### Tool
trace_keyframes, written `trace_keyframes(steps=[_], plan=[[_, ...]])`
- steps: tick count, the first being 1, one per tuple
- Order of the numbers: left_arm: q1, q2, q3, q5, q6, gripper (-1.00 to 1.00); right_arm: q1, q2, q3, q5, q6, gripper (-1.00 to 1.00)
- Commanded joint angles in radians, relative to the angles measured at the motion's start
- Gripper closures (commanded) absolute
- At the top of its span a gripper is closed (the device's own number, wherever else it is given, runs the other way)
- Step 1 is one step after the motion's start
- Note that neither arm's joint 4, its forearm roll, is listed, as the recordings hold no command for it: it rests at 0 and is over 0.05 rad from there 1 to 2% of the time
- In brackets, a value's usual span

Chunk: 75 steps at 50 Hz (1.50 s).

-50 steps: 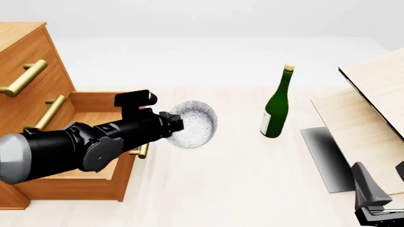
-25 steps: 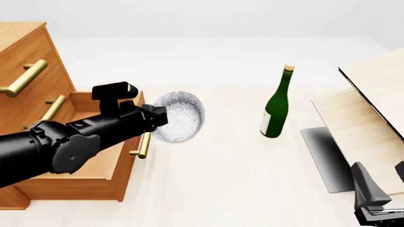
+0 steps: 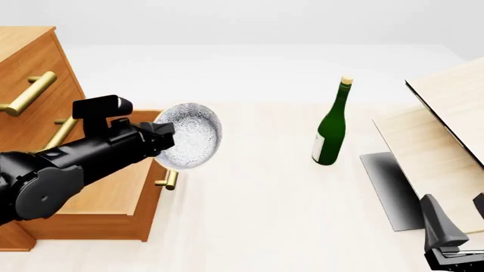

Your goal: Put the bowl in the bottom drawer of the cabinet and close it.

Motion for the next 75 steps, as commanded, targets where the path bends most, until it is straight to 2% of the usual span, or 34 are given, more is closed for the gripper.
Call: trace_keyframes(steps=[1,29,31,34,39,59,75], plan=[[0.036,-0.068,0.019,0.022,0.014,1.00,0.000,0.001,0.000,0.000,0.000,-1.00],[0.177,-0.170,0.057,0.064,0.062,1.00,0.000,0.000,0.000,0.000,0.000,-1.00],[0.197,-0.196,0.059,0.064,0.098,1.00,0.000,0.000,0.000,0.000,0.000,-1.00],[0.196,-0.189,0.063,0.062,0.085,1.00,0.000,0.000,0.000,0.000,0.000,-1.00],[0.240,-0.200,0.067,0.059,0.115,1.00,0.000,0.000,0.000,0.000,0.000,-1.00],[0.340,-0.201,0.092,0.034,0.150,1.00,0.000,0.001,0.000,0.000,0.000,-1.00],[0.401,-0.169,0.134,-0.011,0.149,1.00,0.000,0.000,0.000,0.000,0.000,-1.00]])
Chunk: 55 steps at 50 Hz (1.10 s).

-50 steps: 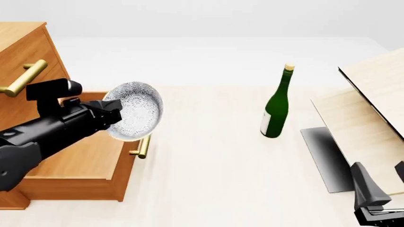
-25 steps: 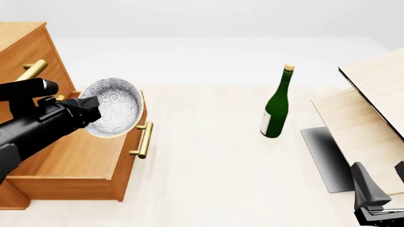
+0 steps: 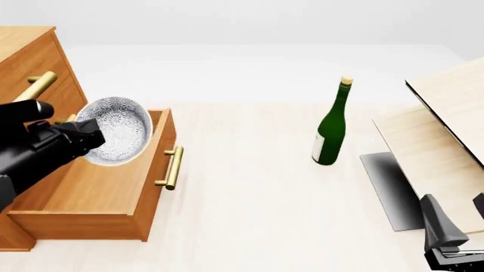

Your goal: Put the bowl in the bottom drawer of the cabinet and close it.

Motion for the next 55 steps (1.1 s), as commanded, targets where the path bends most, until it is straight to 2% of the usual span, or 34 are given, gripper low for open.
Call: trace_keyframes(steps=[1,13,55], plan=[[0.040,0.019,0.022,-0.032,0.004,1.00,0.000,0.000,0.000,0.000,0.000,-1.00],[0.084,0.041,0.048,-0.061,0.002,1.00,0.000,0.000,0.000,0.000,0.000,-1.00],[0.142,0.195,0.109,-0.195,0.008,1.00,0.000,0.000,0.000,0.000,0.000,-1.00]])
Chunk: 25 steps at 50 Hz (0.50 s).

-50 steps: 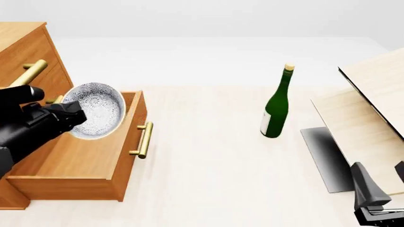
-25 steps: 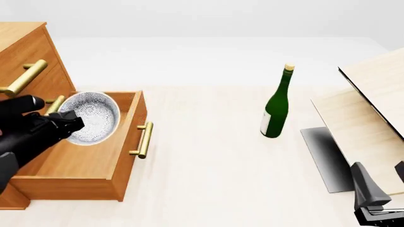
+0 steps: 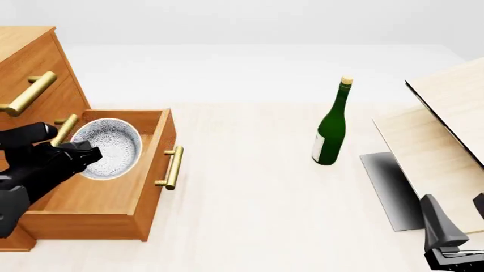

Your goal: Put the bowl in the bottom drawer of the cabinet and close it.

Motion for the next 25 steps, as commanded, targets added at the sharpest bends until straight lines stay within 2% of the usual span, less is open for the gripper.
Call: trace_keyframes(steps=[1,25], plan=[[0.015,0.043,0.012,-0.041,0.008,1.00,0.000,0.000,0.000,0.000,0.000,-1.00],[0.063,0.131,0.037,-0.109,0.014,1.00,0.000,0.000,0.000,0.000,0.000,-1.00]])
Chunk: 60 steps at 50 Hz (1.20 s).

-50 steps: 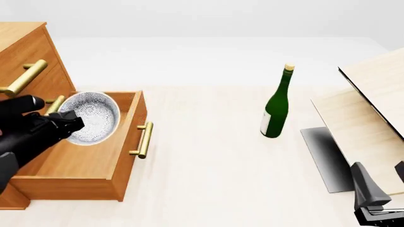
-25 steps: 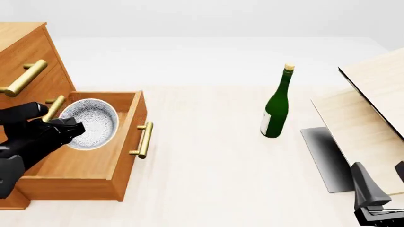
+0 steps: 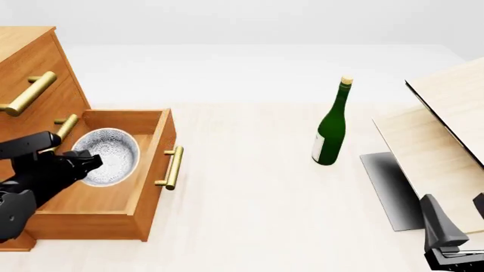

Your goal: Put the bowl in the bottom drawer of the cabinet and close it.

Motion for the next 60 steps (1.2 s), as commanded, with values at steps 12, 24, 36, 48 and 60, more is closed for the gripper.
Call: trace_keyframes(steps=[12,24,36,48,60], plan=[[0.026,0.079,0.006,-0.050,0.004,1.00,0.000,0.000,0.000,0.000,0.000,-1.00],[0.031,0.117,0.005,-0.067,0.001,1.00,0.000,0.000,0.000,0.000,0.000,-1.00],[0.039,0.138,0.008,-0.082,0.007,1.00,0.000,0.000,0.000,0.000,0.000,-1.00],[0.045,0.171,0.012,-0.102,0.005,1.00,0.000,0.000,0.000,0.000,0.000,-1.00],[0.058,0.203,0.021,-0.127,0.007,1.00,0.000,0.000,0.000,0.000,0.000,-1.00]])
